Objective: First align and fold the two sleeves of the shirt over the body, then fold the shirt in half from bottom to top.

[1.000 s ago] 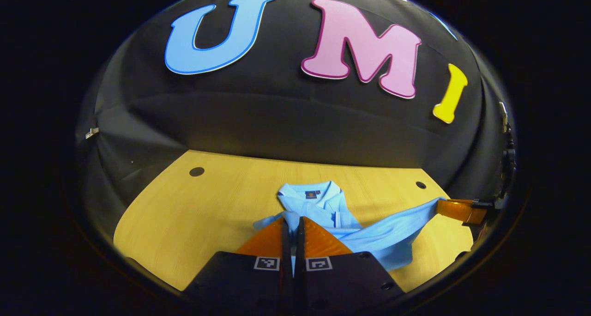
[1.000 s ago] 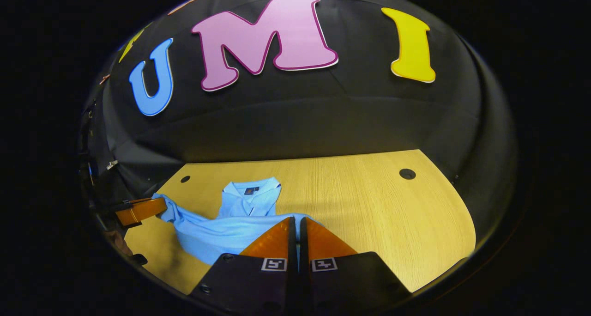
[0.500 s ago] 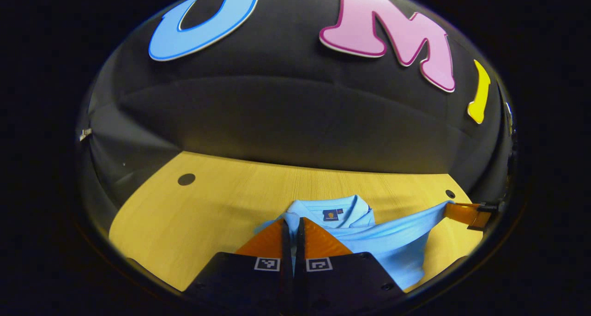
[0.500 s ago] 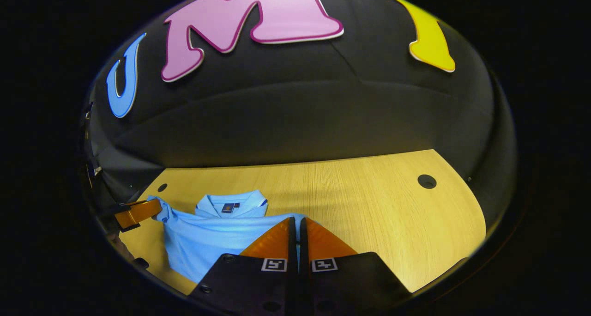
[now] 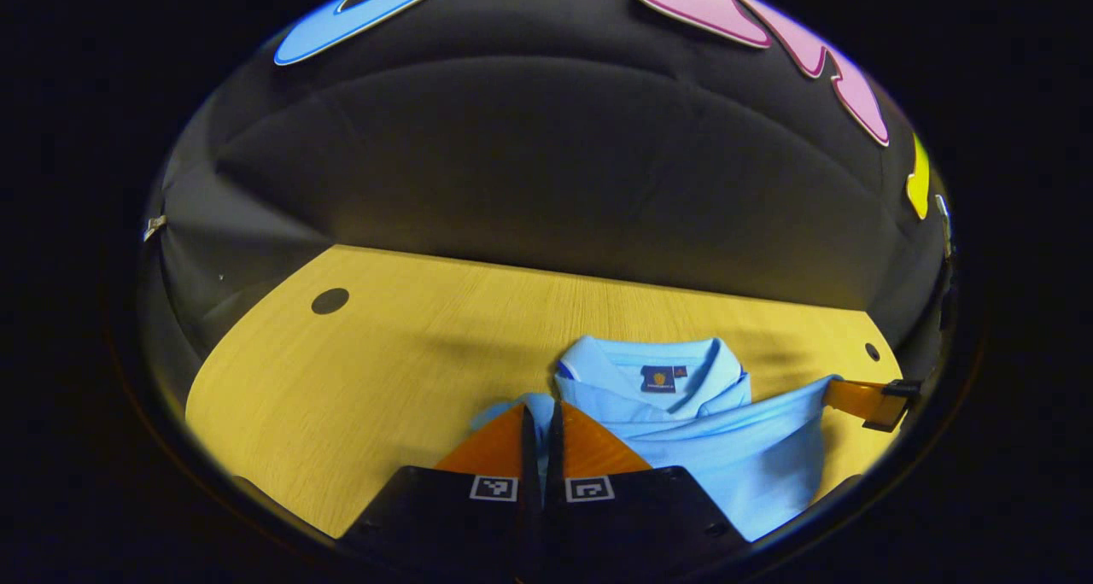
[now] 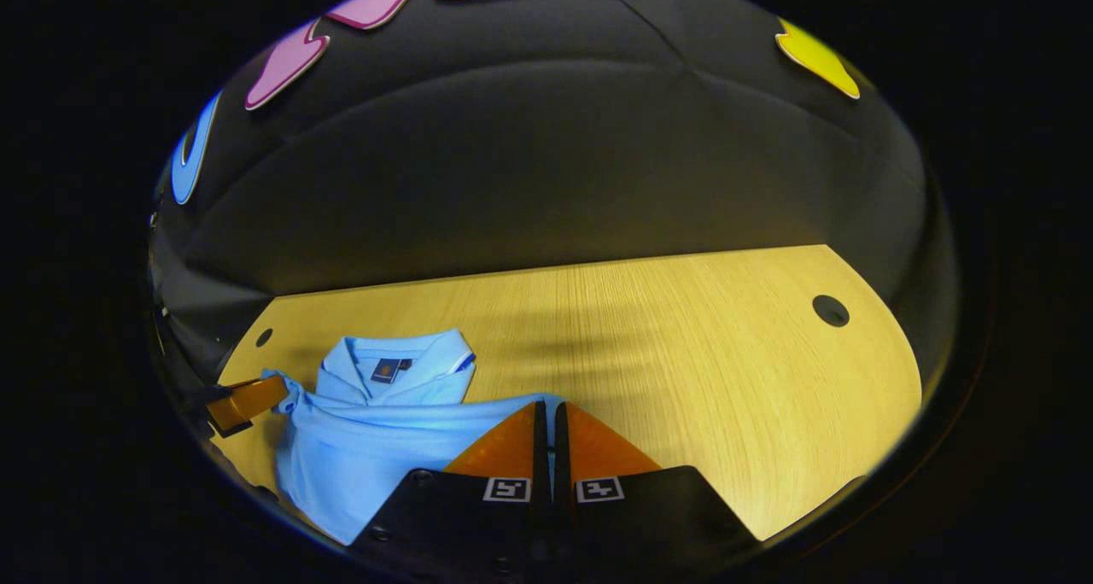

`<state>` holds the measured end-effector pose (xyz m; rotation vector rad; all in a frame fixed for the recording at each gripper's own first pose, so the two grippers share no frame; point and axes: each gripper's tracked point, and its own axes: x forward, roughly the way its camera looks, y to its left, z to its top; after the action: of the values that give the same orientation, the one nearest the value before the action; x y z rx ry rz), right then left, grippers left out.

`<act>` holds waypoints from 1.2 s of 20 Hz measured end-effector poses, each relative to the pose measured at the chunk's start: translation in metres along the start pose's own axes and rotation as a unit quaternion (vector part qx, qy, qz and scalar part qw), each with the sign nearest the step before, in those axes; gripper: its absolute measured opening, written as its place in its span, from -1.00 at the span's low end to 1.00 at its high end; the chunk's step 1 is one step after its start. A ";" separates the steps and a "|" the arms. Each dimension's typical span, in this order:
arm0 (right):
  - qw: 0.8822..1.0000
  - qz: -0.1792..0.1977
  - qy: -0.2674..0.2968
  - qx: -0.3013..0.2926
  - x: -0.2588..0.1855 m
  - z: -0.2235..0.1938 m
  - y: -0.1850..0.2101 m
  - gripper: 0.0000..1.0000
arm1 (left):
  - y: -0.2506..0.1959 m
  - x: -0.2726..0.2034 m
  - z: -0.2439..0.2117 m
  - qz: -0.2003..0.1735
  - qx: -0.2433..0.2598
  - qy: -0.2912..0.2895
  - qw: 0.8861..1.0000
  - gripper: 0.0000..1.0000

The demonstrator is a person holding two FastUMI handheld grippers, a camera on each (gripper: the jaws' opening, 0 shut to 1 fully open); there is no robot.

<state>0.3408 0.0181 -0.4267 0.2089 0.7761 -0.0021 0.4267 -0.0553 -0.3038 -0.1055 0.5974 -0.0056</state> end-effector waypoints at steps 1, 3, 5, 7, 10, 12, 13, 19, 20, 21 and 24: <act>1.000 -0.003 0.005 0.001 0.004 -0.003 -0.001 -0.91 | 0.000 0.003 -0.004 0.000 0.000 0.005 1.000 -0.89; 1.000 -0.007 0.017 0.003 0.009 -0.013 -0.003 -0.92 | 0.001 0.009 -0.010 0.004 0.002 0.014 1.000 -0.87; 1.000 -0.009 0.028 0.003 0.014 -0.021 -0.004 -0.91 | 0.003 0.012 -0.016 0.006 0.008 0.022 1.000 -0.88; 1.000 -0.013 0.024 -0.001 0.017 -0.020 -0.005 -0.91 | 0.003 0.015 -0.019 0.009 0.008 0.026 1.000 -0.88; 0.999 -0.017 0.029 0.004 0.015 -0.021 -0.005 -0.91 | 0.003 0.015 -0.021 0.014 0.019 0.028 0.999 -0.86; 0.999 -0.024 0.028 -0.003 0.015 -0.020 -0.006 -0.87 | 0.002 0.014 -0.020 0.015 0.032 0.030 0.999 -0.84; 0.999 -0.028 0.027 -0.011 0.013 -0.019 -0.007 -0.86 | 0.002 0.014 -0.020 0.017 0.035 0.030 0.999 -0.84; 0.999 -0.039 0.022 -0.027 0.008 -0.019 -0.007 -0.47 | 0.008 0.012 -0.016 0.015 0.024 0.025 0.999 0.05; 0.999 -0.042 0.018 -0.027 0.007 -0.016 -0.009 -0.27 | 0.009 0.011 -0.015 0.013 0.023 0.024 0.999 0.05; 0.999 -0.041 0.016 -0.026 0.007 -0.015 -0.007 -0.26 | 0.011 0.010 -0.014 0.016 0.024 0.022 0.999 0.29; 0.999 -0.039 0.015 -0.028 0.001 -0.013 -0.005 0.10 | 0.013 0.003 -0.010 0.022 0.031 0.018 0.999 0.63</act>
<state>0.3318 0.0153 -0.4377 0.1260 0.8119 -0.0513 0.4235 -0.0431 -0.3150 -0.0325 0.6339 0.0175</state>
